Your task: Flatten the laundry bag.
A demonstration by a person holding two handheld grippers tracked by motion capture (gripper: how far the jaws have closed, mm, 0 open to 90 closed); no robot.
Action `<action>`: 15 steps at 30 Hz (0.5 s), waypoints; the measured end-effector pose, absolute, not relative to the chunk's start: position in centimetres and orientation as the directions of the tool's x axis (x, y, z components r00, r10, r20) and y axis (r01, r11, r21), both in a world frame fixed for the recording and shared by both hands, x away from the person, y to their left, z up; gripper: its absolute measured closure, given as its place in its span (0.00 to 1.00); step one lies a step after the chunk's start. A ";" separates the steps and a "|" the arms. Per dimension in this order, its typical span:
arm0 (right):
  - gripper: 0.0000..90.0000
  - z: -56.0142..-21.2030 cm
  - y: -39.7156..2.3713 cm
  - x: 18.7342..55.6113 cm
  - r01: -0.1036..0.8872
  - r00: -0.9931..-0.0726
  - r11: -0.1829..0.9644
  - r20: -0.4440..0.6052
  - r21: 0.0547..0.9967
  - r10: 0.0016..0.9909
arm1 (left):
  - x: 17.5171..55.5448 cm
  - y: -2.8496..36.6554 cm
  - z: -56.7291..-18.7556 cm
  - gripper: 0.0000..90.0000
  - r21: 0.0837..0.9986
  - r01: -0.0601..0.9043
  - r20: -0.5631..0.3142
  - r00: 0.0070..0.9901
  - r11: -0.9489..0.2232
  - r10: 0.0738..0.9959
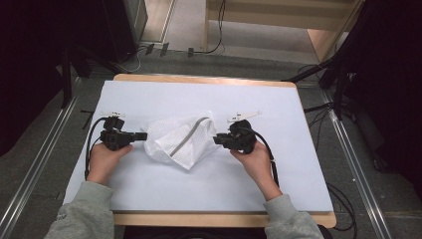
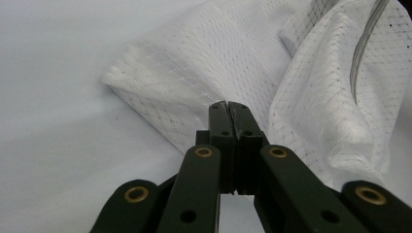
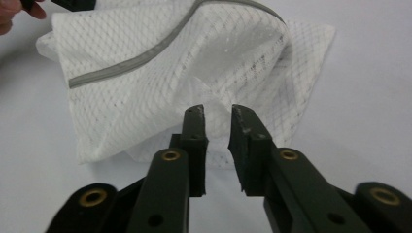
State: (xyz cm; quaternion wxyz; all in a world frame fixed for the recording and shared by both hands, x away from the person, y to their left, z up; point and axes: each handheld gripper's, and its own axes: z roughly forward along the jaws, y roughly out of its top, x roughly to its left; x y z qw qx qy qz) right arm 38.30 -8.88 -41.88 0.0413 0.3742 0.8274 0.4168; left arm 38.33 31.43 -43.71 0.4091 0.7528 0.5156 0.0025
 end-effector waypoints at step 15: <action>0.71 -42.2 -5.6 38.6 0.561 -0.747 0.427 0.212 0.709 0.630 | 37.9 31.2 -43.8 1.00 0.619 0.772 -0.411 0.478 -0.148 0.776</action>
